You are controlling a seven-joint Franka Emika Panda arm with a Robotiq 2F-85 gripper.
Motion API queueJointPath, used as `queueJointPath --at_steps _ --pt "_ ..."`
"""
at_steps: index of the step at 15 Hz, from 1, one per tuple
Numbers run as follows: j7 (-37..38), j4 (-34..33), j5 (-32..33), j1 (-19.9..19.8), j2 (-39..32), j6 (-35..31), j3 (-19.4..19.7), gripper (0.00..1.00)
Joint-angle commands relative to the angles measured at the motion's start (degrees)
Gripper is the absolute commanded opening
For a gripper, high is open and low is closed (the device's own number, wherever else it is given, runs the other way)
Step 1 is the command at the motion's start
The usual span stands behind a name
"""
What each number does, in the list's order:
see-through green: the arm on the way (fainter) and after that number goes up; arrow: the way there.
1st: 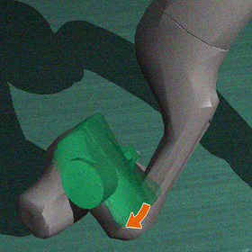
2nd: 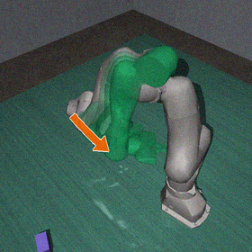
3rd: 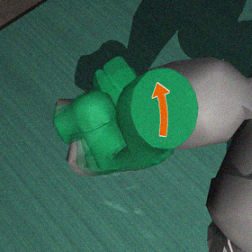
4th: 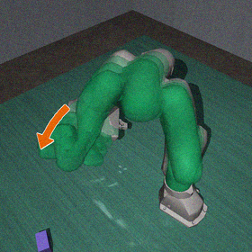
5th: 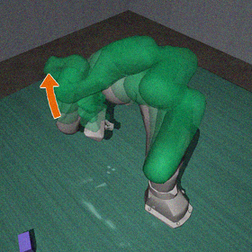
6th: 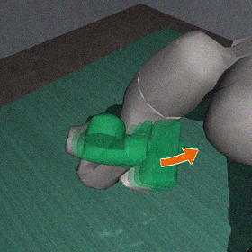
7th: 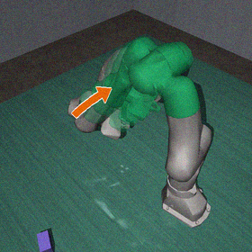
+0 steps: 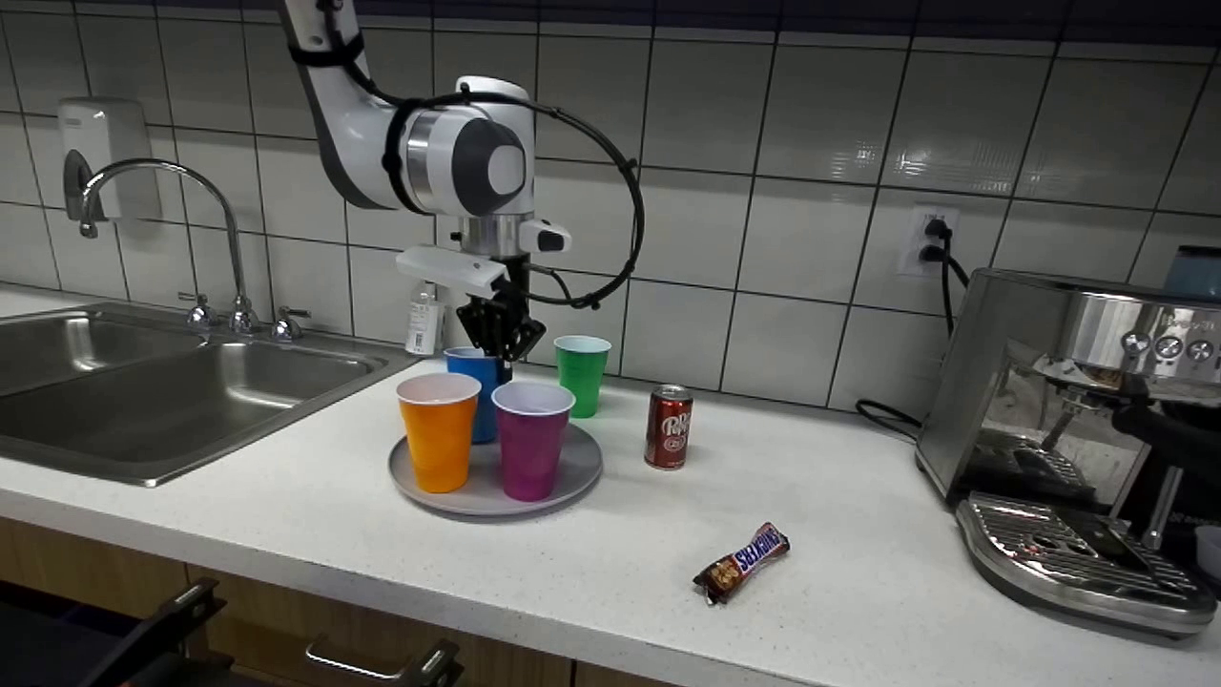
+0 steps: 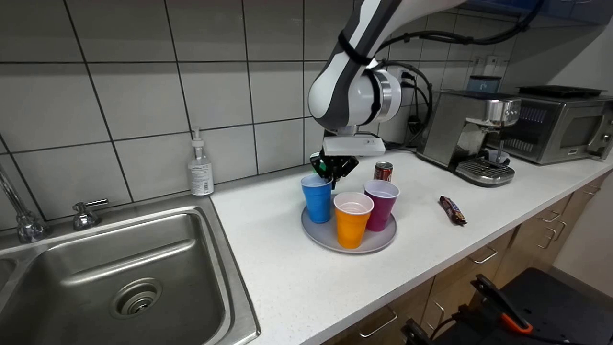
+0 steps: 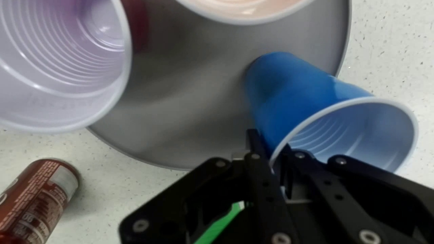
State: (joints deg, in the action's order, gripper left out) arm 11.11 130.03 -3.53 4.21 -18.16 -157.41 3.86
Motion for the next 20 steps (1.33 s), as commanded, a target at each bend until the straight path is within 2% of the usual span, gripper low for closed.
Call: queueJointPath --at_steps 1,7,9,20 --pt "0.1 0.4 0.5 -0.6 1.7 0.1 -0.7 0.44" --pt "-0.5 0.0 0.5 -0.7 3.6 1.9 -1.1 0.89" --pt "-0.8 -0.1 0.2 -0.9 4.3 1.9 -1.4 0.99" --pt "-0.4 -5.3 1.0 -1.5 2.5 0.8 -0.1 1.0"
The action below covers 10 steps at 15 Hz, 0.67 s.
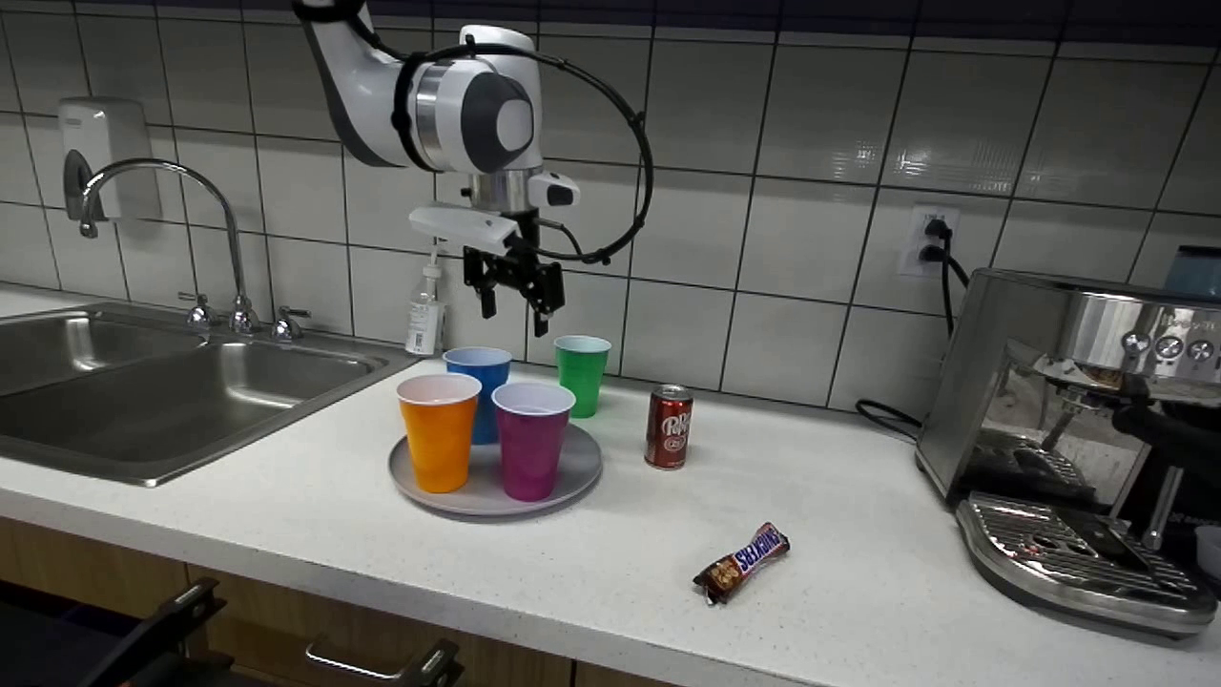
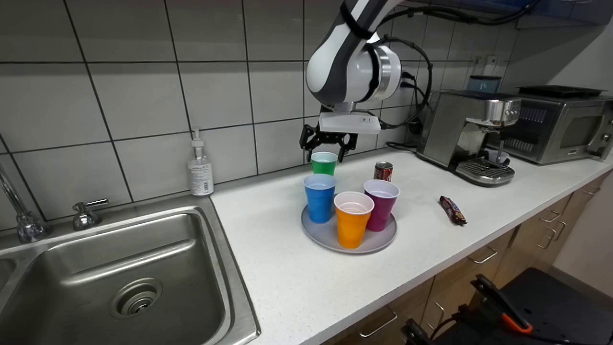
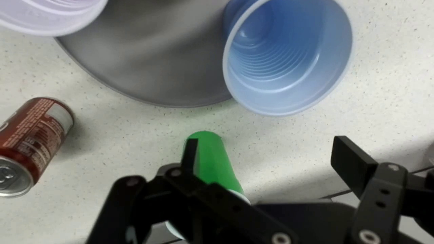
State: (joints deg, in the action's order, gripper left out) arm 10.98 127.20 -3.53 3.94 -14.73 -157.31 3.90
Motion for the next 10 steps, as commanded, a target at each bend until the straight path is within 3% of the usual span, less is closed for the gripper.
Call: queueJointPath --at_steps 1,10 --pt "-0.6 -3.2 0.7 -1.6 -1.4 0.9 -0.3 1.0" --pt "-8.1 -10.7 -0.9 -5.7 -7.2 3.1 -1.6 1.0"
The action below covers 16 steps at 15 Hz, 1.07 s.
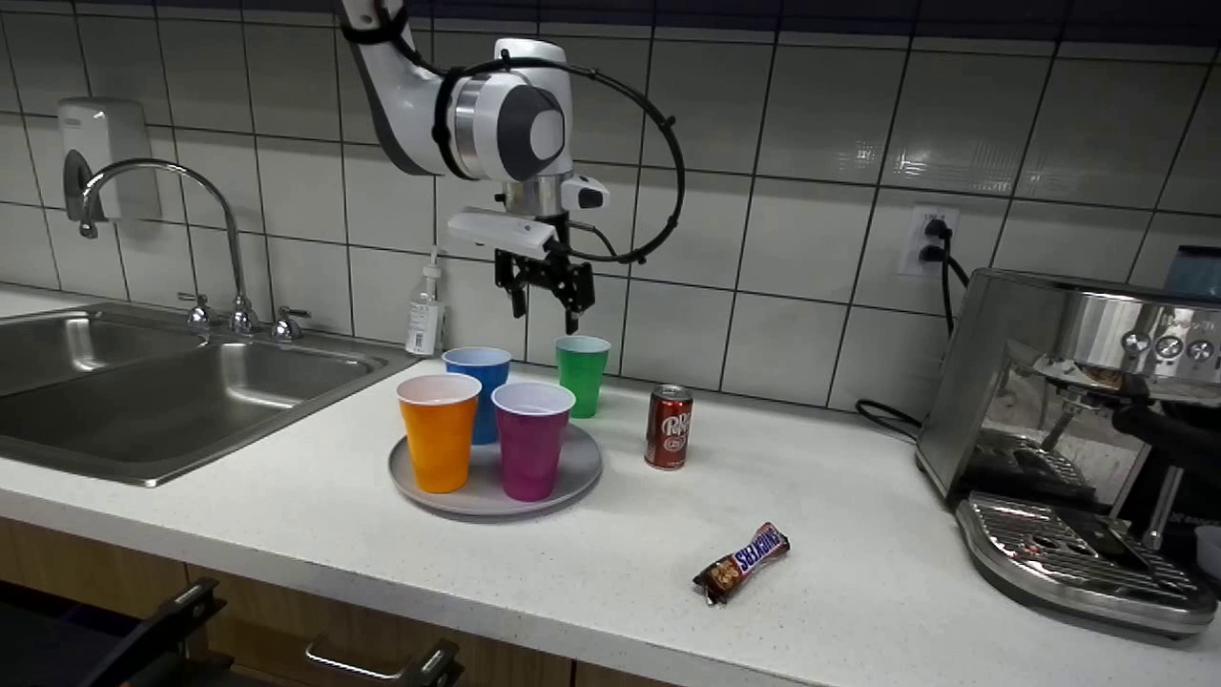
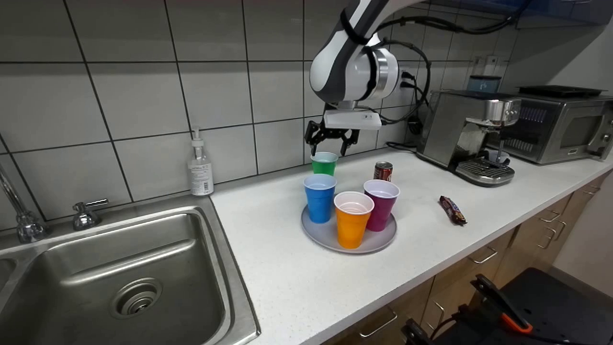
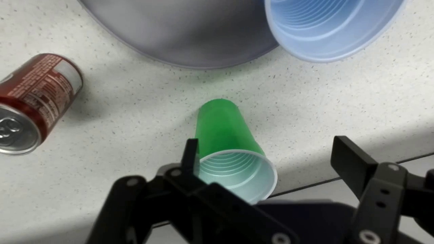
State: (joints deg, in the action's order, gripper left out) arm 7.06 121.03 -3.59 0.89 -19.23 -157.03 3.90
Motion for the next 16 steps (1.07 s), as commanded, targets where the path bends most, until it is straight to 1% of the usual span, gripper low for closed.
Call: queueJointPath --at_steps 1,4,8,12,16 --pt "-4.9 -5.5 -0.7 -3.0 -3.6 3.1 -1.6 1.0" --pt "-8.5 -8.9 -1.8 -5.0 -6.2 4.3 -2.9 1.0" --pt "-11.9 -12.9 -2.3 -6.6 -9.1 6.1 -4.3 1.0" --pt "-13.7 -16.5 -2.4 -7.2 -11.4 7.6 -5.6 1.0" --pt "-13.9 -19.4 -1.9 -6.7 -13.6 8.7 -6.0 1.0"
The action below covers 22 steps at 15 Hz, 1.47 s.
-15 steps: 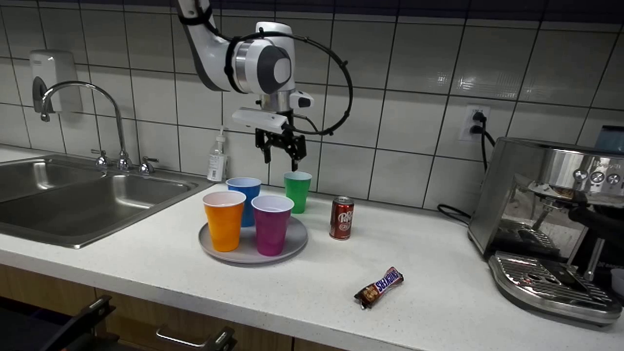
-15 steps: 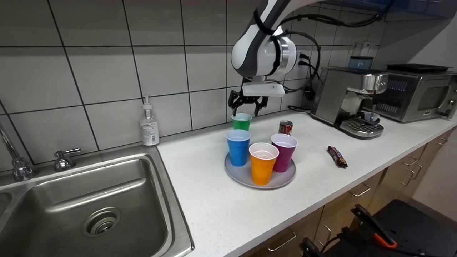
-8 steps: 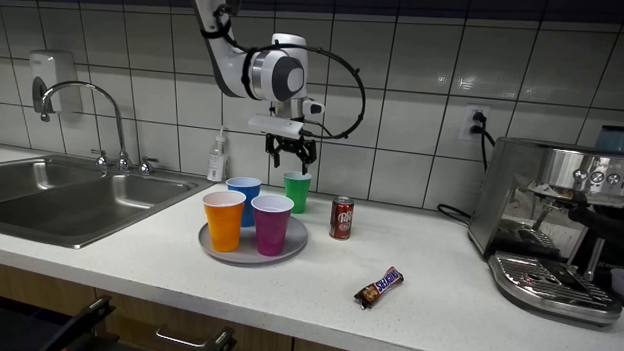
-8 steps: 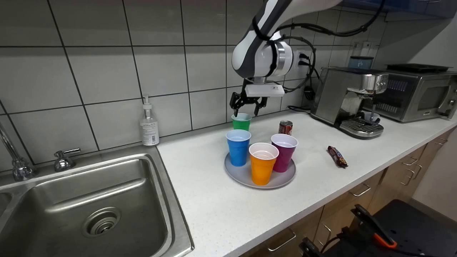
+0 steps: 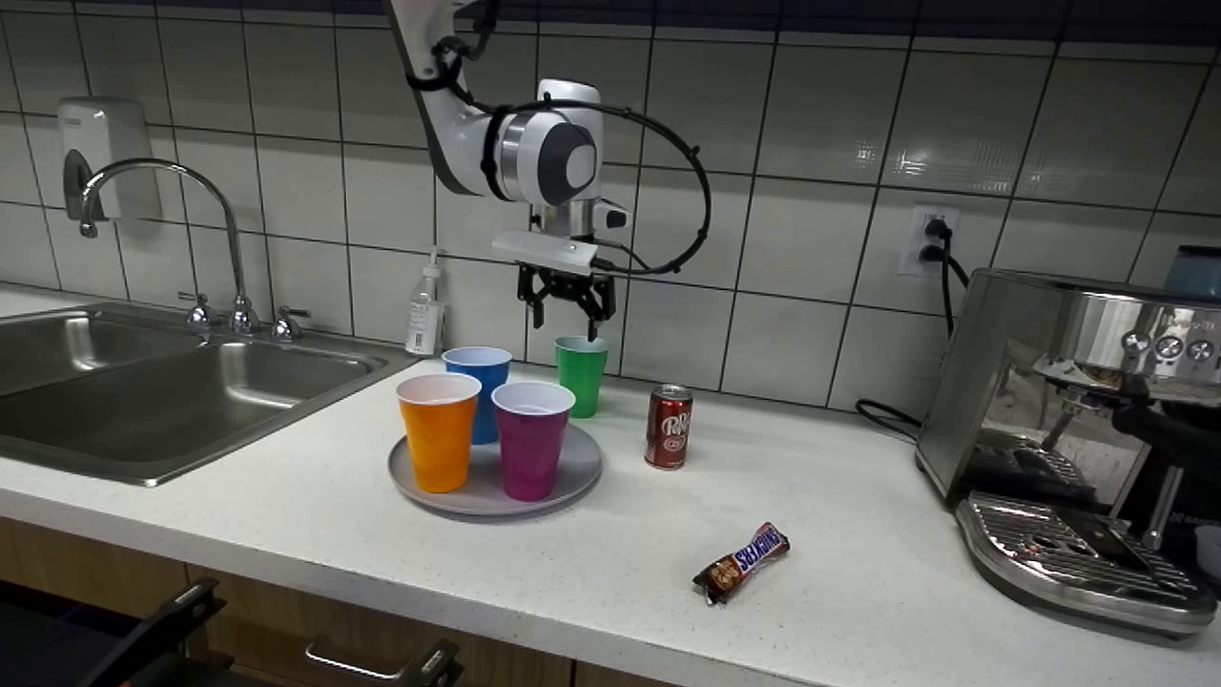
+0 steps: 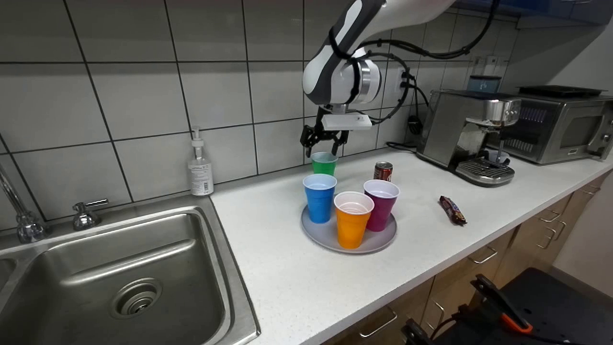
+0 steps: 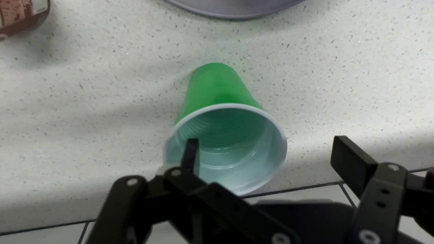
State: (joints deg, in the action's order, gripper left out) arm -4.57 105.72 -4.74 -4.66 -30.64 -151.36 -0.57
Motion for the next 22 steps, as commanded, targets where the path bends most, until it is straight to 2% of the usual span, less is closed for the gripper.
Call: queueJointPath --at_steps 1,12,22 --pt "-2.3 -4.8 -0.7 -1.1 -2.8 3.3 -1.6 1.0" --pt "-2.9 -10.7 -0.6 -1.3 -7.2 6.3 -1.8 1.0" --pt "-3.6 -10.9 -0.6 -2.3 -5.0 5.7 -1.4 1.0"
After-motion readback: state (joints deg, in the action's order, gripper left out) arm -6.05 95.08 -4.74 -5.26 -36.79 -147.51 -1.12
